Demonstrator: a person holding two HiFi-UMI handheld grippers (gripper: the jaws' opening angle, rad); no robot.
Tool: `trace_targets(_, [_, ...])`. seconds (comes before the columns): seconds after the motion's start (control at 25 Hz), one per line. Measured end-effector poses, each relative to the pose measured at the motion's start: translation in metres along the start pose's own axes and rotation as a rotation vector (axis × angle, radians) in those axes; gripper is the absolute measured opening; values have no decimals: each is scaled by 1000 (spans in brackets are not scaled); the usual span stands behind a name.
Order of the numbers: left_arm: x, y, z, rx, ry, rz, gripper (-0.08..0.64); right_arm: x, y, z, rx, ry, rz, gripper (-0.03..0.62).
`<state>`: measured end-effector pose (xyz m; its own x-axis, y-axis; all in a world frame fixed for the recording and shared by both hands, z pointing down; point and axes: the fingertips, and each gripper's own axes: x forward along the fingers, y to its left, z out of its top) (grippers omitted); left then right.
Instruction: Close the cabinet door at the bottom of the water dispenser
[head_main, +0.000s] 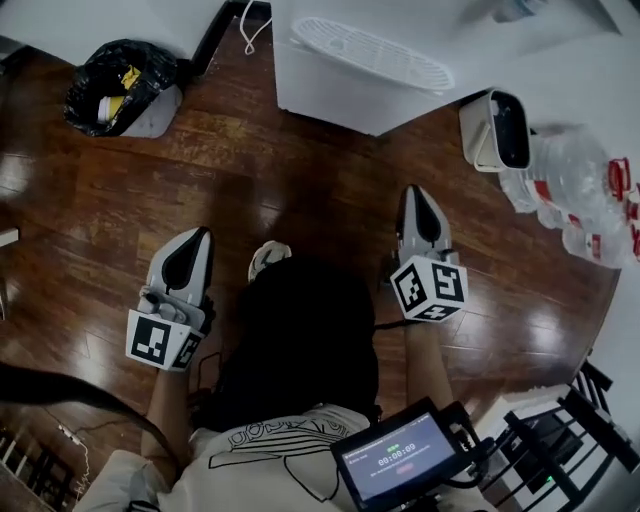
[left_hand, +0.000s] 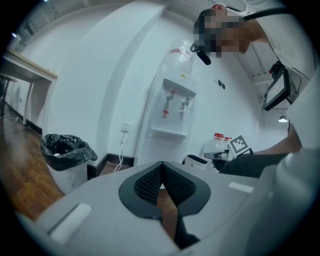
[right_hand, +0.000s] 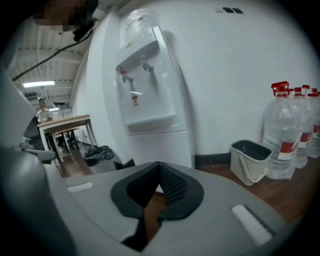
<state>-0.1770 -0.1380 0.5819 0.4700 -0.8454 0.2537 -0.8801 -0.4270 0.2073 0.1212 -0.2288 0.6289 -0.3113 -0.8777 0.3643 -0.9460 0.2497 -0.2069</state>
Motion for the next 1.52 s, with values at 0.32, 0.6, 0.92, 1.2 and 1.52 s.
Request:
trace_targets(0.32, [-29, -129, 111, -54, 172, -186, 20, -180, 96, 57, 66, 221, 60, 3])
trace_targets(0.6, [-110, -219, 305, -17, 58, -219, 14, -310, 179, 231, 60, 140, 79, 3])
trace_targets(0.92, [-195, -282, 414, 59, -35, -337, 5, -392, 261, 368, 29, -121, 108, 3])
trace_targets(1.2, [-219, -297, 435, 82, -76, -382, 5, -413, 278, 380, 75, -183, -62, 0])
trace_targets(1.52, [-253, -287, 439, 81, -95, -374, 5, -438, 314, 367, 5, -169, -10, 2])
